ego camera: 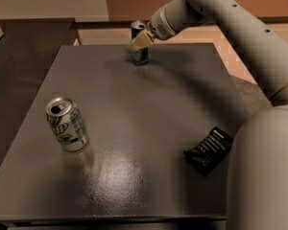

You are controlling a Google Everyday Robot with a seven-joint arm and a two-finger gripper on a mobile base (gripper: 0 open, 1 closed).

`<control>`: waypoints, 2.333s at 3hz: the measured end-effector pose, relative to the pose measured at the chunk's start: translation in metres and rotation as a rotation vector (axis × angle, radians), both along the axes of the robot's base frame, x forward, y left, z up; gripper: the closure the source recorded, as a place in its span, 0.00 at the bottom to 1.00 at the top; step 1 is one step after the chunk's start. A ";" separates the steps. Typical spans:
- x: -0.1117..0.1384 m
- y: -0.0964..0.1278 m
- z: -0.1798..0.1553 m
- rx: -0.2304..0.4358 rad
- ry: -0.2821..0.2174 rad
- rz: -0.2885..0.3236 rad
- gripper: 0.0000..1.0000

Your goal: Pick redbull can

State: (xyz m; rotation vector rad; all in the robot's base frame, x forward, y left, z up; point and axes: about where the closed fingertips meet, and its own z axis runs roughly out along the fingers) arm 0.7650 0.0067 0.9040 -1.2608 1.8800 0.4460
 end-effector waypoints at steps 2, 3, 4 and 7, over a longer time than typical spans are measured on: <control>-0.010 -0.018 0.024 0.022 -0.040 -0.010 0.88; -0.035 -0.025 0.054 0.030 -0.077 0.037 1.00; -0.067 -0.028 0.089 0.020 -0.117 0.110 1.00; -0.119 -0.032 0.138 0.004 -0.167 0.243 1.00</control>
Offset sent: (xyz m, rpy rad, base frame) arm -0.0259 -0.0351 0.0530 0.0317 -0.0876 -0.0075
